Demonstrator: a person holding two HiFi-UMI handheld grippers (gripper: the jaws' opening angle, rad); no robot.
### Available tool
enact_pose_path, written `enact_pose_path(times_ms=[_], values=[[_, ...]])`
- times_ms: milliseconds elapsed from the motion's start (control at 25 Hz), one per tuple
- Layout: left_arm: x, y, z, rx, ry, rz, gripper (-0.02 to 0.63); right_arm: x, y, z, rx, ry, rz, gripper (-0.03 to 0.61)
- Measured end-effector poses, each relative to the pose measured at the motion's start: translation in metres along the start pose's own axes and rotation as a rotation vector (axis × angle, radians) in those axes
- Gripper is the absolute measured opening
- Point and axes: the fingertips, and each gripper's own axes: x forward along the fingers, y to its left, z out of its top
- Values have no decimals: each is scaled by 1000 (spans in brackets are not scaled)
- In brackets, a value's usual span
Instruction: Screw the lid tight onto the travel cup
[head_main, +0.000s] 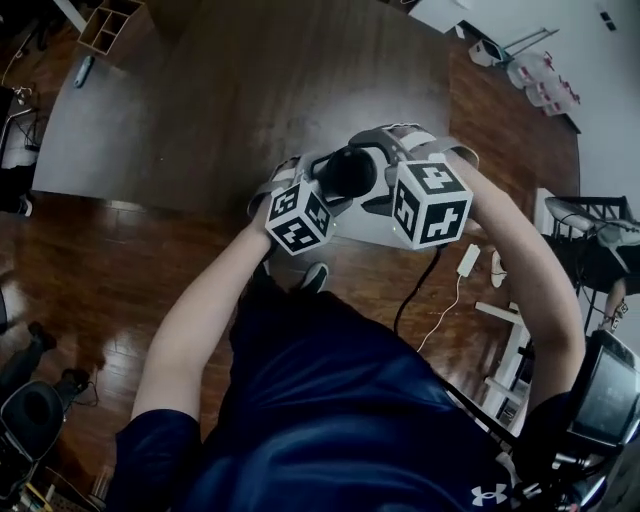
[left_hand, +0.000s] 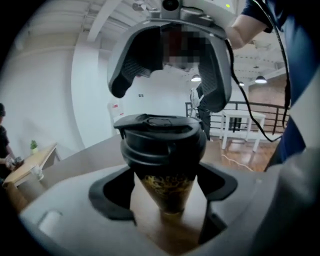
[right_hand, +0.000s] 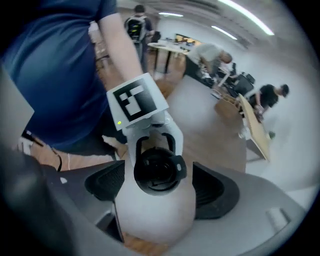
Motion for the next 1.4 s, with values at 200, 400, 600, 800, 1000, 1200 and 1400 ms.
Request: enact_pose_path(times_ms=[200, 400, 600, 800, 1000, 1200, 1400], values=[[2, -1, 0, 83, 29, -52, 393, 25, 3, -15, -187, 136, 104, 426], [2, 0, -1, 96, 57, -36, 388, 30, -4, -19, 95, 158, 132, 424], [3, -5, -2, -74, 68, 115, 377, 28, -5, -27, 682, 130, 23, 422], [2, -4, -2, -78, 47, 94, 425, 21, -4, -21, 338, 95, 3, 457], [12, -4, -13, 139, 115, -102, 477, 21, -5, -13, -127, 117, 37, 485], [14, -9, -11, 126, 105, -76, 390, 31, 6, -12, -33, 129, 138, 423], [11, -10, -14, -56, 99, 118, 385, 31, -4, -10, 481, 114, 16, 399]])
